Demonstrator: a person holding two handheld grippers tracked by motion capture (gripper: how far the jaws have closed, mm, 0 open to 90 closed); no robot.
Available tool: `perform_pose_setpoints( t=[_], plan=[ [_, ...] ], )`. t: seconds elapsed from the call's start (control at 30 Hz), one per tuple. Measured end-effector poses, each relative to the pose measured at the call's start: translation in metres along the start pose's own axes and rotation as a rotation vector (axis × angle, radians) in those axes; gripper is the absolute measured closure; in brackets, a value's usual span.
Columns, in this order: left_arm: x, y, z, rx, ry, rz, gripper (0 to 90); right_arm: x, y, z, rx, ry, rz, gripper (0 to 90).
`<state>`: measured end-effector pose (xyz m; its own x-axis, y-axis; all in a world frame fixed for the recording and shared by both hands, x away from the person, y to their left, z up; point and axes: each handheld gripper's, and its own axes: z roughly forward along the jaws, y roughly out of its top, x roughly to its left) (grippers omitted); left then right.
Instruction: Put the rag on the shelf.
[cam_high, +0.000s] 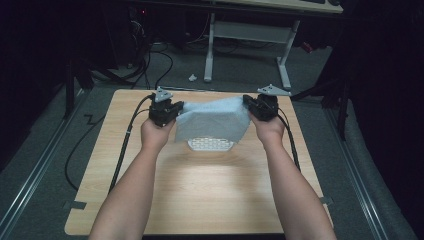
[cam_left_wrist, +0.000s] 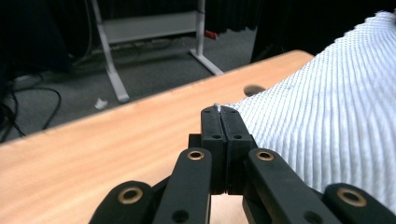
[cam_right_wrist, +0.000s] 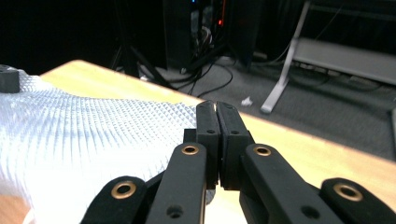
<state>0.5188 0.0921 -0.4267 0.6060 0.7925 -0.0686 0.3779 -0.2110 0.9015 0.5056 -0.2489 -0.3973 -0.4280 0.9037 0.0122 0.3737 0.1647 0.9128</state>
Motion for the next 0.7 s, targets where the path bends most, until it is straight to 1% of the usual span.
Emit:
perform_pose_setpoints(
  t=[0.03,0.07,0.1,0.13,0.17,0.2,0.23,0.3,0.33,0.37,0.43,0.53,0.63,0.67,0.7],
  plan=[
    [0.000,0.000,0.000,0.000,0.000,0.000,89.6,0.000,0.000,0.000,0.000,0.000,0.000,89.8],
    [0.000,-0.007,0.000,0.004,-0.010,-0.007,89.5,-0.002,-0.009,0.003,0.008,0.010,0.017,89.8],
    [0.000,-0.011,0.000,0.007,-0.015,-0.012,89.5,-0.002,-0.013,0.004,0.011,0.016,0.023,89.8],
    [0.000,-0.011,0.000,0.007,-0.015,-0.012,89.5,-0.002,-0.013,0.004,0.011,0.016,0.023,89.8],
    [-0.001,-0.016,0.000,0.012,-0.019,-0.016,89.5,-0.001,-0.020,0.006,0.018,0.017,0.026,89.8],
    [-0.001,-0.016,0.000,0.012,-0.019,-0.016,89.5,-0.001,-0.020,0.006,0.018,0.017,0.026,89.8],
    [-0.003,-0.021,0.000,0.018,-0.026,-0.017,89.5,-0.001,-0.027,0.008,0.022,0.024,0.033,89.7],
    [-0.003,-0.023,0.001,0.026,-0.030,-0.017,89.5,-0.001,-0.030,0.008,0.026,0.025,0.042,89.7],
    [-0.005,-0.024,0.001,0.034,-0.033,-0.012,89.4,-0.001,-0.034,0.009,0.027,0.029,0.051,89.7],
    [-0.007,-0.026,0.003,0.043,-0.039,-0.004,89.4,-0.001,-0.036,0.009,0.026,0.033,0.054,89.7],
    [-0.009,-0.027,0.003,0.045,-0.040,0.001,89.4,0.000,-0.039,0.009,0.029,0.034,0.058,89.7],
    [-0.011,-0.030,0.004,0.039,-0.050,-0.005,89.4,0.000,-0.042,0.009,0.028,0.040,0.057,89.7],
    [-0.013,-0.037,0.005,0.041,-0.058,-0.015,89.3,0.002,-0.047,0.010,0.035,0.046,0.052,89.7],
    [-0.013,-0.037,0.005,0.041,-0.058,-0.015,89.3,0.003,-0.047,0.010,0.035,0.047,0.054,89.7],
    [-0.013,-0.041,0.005,0.046,-0.059,-0.017,89.3,0.003,-0.048,0.010,0.036,0.047,0.052,89.7]
  ],
)
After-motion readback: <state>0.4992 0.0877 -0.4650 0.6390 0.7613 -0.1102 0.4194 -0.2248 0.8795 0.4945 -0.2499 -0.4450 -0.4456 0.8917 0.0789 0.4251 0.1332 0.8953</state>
